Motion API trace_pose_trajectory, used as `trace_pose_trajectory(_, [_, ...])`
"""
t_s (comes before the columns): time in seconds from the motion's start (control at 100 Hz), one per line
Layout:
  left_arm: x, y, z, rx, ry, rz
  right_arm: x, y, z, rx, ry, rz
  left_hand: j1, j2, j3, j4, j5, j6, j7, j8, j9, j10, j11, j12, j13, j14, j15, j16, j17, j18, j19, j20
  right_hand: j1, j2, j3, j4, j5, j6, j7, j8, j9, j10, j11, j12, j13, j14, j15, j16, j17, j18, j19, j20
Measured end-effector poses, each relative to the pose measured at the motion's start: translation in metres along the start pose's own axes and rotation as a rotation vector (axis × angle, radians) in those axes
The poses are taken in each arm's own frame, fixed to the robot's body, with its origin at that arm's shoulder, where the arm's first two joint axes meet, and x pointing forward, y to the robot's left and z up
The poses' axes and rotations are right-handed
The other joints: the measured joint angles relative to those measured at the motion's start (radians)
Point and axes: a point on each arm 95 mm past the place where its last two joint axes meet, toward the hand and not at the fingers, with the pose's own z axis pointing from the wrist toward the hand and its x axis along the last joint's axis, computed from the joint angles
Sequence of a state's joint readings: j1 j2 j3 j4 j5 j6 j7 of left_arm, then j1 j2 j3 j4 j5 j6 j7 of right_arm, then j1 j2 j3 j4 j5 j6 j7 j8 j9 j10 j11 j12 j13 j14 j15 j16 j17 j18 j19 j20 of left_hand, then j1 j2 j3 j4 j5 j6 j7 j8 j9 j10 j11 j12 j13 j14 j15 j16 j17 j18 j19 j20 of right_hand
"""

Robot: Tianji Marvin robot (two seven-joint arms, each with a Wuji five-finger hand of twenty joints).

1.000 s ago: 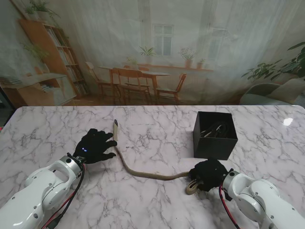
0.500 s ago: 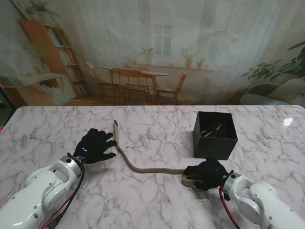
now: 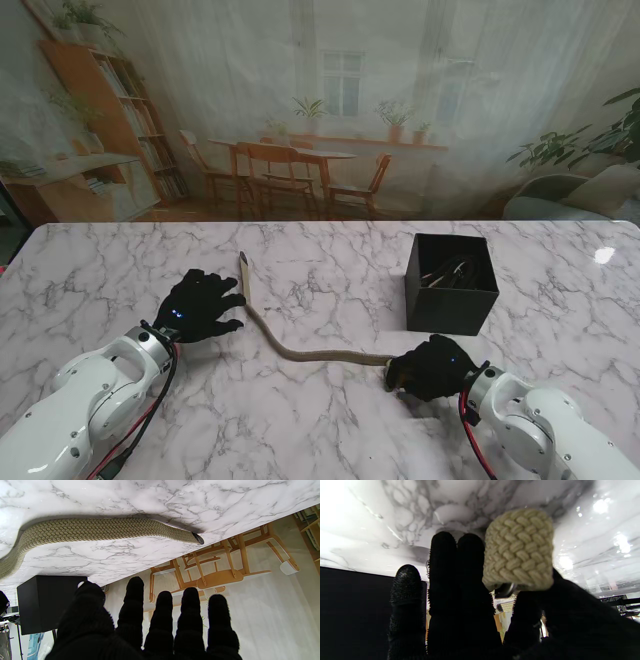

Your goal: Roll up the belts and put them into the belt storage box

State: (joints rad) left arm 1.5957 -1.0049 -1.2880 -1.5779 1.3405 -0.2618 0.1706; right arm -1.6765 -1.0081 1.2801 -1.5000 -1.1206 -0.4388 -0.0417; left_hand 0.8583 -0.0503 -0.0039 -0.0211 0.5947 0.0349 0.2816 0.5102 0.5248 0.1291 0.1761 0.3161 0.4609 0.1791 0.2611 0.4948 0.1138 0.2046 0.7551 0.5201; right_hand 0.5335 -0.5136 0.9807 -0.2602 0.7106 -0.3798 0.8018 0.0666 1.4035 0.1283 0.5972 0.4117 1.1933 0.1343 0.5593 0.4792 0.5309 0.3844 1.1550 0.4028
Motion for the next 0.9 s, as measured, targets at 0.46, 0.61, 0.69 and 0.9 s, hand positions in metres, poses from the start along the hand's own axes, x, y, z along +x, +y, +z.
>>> trace_pose_trajectory(0.46, [-0.001,0.000,0.000,0.004,-0.003,-0.002,0.009,0.017,-0.007,0.175,0.046,-0.021,0.000,0.000,0.000,0.000,0.000,0.000,0.000,-0.005,0.000,0.000,0.000,0.000,0.000,0.000,0.000,0.000,0.000,0.000,0.000,0.000,-0.284,0.086,-0.089,0.144,-0.029,0.251,-0.224,0.275,-0.069,-0.040,-0.130,-0.084,-0.107,-0.052,-0.125,-0.062,-0.075,-0.050,-0.035,-0.007])
trace_pose_trajectory(0.61, [-0.002,0.000,-0.001,0.005,-0.007,-0.002,0.013,0.027,-0.011,0.289,0.055,-0.047,0.000,0.000,0.000,0.000,0.000,0.000,0.000,-0.008,0.000,0.000,0.000,0.000,0.000,0.000,0.000,0.000,0.000,0.000,0.000,0.000,-0.283,0.085,-0.046,0.157,-0.141,0.301,-0.278,0.288,-0.150,-0.068,-0.225,-0.169,-0.177,-0.095,-0.178,-0.110,-0.093,-0.055,-0.054,-0.023])
trace_pose_trajectory(0.69, [-0.003,0.000,-0.001,0.007,-0.008,-0.002,0.013,0.030,-0.013,0.322,0.058,-0.056,0.000,0.000,0.000,0.000,0.000,0.000,0.000,-0.008,0.000,0.000,0.000,0.000,0.000,0.000,0.000,0.000,0.000,0.000,0.000,0.000,-0.283,0.085,-0.046,0.165,-0.178,0.314,-0.297,0.289,-0.183,-0.079,-0.245,-0.187,-0.208,-0.111,-0.201,-0.122,-0.102,-0.075,-0.063,-0.025])
trace_pose_trajectory(0.9, [-0.004,0.000,-0.001,0.007,-0.010,-0.002,0.013,0.035,-0.019,0.374,0.040,-0.076,0.000,0.000,0.000,0.000,0.000,0.002,0.000,-0.008,0.000,0.000,0.000,0.000,0.000,0.000,0.000,0.000,0.000,0.000,0.000,0.000,-0.227,0.019,0.161,0.225,-0.276,0.363,-0.351,0.300,-0.274,-0.114,-0.284,-0.241,-0.288,-0.162,-0.239,-0.180,-0.129,-0.088,-0.092,-0.035])
